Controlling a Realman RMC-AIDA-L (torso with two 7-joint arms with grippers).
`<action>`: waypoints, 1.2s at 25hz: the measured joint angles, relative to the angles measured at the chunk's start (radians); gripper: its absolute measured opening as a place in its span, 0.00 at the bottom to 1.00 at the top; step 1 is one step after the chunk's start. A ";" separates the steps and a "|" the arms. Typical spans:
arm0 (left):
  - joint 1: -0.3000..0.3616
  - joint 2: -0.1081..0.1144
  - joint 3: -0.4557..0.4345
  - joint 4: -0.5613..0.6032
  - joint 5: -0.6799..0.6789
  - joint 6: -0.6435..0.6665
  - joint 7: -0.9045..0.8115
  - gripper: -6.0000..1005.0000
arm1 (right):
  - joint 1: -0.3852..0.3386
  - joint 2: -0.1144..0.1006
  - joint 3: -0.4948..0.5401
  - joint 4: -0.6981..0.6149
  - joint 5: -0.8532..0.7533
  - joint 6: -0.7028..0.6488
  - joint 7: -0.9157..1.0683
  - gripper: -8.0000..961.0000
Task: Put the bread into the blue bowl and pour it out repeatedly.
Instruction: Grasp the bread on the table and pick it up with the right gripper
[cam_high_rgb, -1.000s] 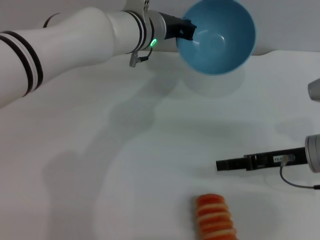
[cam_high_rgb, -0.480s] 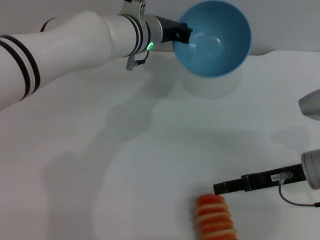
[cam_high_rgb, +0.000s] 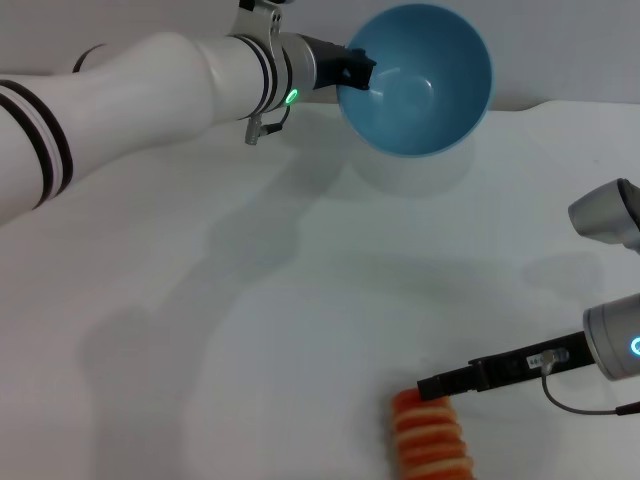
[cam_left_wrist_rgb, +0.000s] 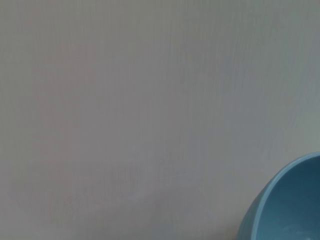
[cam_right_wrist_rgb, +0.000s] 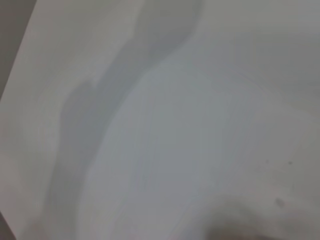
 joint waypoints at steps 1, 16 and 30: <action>0.000 0.000 0.000 -0.002 0.000 -0.001 0.001 0.00 | 0.001 0.000 0.000 0.002 0.002 0.002 0.001 0.48; 0.010 -0.003 0.017 0.006 0.000 -0.024 -0.001 0.00 | 0.089 0.004 -0.037 0.119 0.000 0.025 0.003 0.44; 0.020 -0.002 0.016 0.010 0.000 -0.028 -0.002 0.00 | 0.111 0.005 -0.112 0.110 0.006 0.041 -0.001 0.41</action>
